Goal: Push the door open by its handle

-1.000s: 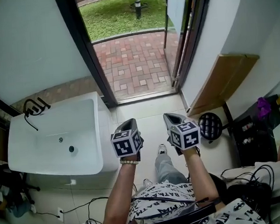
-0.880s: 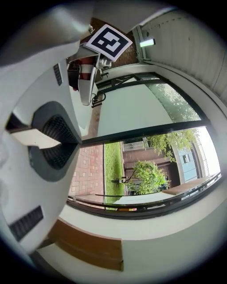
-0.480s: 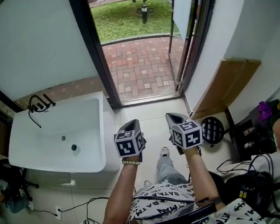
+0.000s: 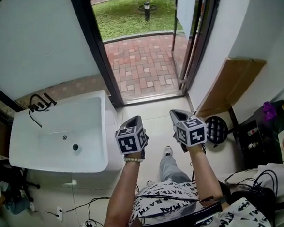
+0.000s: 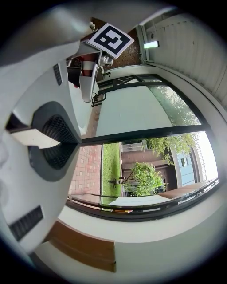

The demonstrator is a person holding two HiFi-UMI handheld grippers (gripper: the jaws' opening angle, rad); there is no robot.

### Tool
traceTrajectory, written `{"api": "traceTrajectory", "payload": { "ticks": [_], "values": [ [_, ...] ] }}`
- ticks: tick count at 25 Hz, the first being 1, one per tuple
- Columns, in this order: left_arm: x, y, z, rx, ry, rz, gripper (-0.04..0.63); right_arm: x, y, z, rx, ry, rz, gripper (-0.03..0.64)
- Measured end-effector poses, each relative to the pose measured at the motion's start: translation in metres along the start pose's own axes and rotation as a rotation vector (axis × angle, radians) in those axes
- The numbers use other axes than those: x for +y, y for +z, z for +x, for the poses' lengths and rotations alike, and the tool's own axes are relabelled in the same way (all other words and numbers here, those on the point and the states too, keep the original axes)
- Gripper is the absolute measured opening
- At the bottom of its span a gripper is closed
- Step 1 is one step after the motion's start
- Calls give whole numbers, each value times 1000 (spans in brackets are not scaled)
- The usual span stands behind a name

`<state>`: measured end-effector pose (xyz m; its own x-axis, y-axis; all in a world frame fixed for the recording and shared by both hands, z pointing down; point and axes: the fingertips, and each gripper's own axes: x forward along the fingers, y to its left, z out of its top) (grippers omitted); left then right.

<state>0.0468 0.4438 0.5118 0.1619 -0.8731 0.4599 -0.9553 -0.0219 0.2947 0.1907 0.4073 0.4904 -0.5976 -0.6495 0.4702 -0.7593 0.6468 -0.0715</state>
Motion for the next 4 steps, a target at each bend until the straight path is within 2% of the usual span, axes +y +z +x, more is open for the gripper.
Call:
{"api": "traceTrajectory", "payload": {
  "ticks": [4],
  "values": [
    [1,6,5,-1,-1,-1,-14,-5,6,3,-11,-4,8,5]
  ]
}}
